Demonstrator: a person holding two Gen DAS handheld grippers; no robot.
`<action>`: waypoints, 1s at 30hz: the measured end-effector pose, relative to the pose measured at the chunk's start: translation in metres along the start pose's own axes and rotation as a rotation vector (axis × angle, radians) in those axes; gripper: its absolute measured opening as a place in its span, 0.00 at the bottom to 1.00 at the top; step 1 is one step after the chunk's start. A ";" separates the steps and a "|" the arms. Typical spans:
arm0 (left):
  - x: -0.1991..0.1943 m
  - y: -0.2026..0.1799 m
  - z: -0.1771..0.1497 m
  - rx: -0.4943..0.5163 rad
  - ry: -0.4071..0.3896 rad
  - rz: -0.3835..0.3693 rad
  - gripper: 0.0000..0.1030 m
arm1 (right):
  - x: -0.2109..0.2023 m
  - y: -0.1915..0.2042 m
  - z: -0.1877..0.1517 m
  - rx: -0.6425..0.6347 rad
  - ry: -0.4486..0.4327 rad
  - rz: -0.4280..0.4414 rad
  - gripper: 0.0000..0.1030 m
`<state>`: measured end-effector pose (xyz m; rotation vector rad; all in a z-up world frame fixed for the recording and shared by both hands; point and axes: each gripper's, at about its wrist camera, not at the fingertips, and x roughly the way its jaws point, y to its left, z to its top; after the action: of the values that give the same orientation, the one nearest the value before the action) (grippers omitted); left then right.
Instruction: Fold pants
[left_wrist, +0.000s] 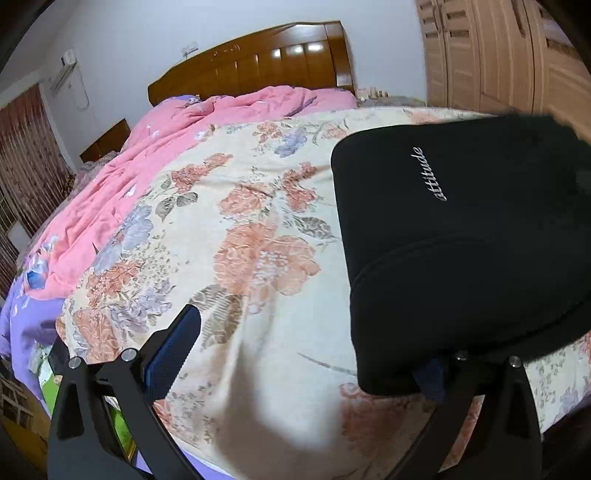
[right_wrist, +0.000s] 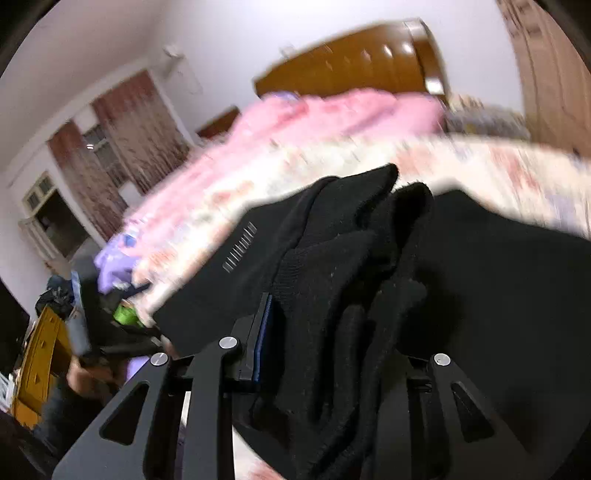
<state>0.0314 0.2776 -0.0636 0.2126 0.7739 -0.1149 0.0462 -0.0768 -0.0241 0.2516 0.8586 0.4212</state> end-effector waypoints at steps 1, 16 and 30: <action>0.001 -0.002 -0.001 0.003 0.002 0.005 0.99 | 0.008 -0.013 -0.009 0.048 0.026 0.003 0.32; -0.001 0.002 -0.003 -0.067 0.033 0.026 0.99 | 0.012 -0.026 -0.014 0.123 0.029 0.092 0.33; -0.078 -0.015 0.052 0.055 -0.077 -0.127 0.98 | -0.032 0.024 0.007 -0.266 -0.020 -0.174 0.54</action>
<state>0.0088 0.2526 0.0248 0.2097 0.7076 -0.2630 0.0272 -0.0703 0.0111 -0.0642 0.7881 0.3650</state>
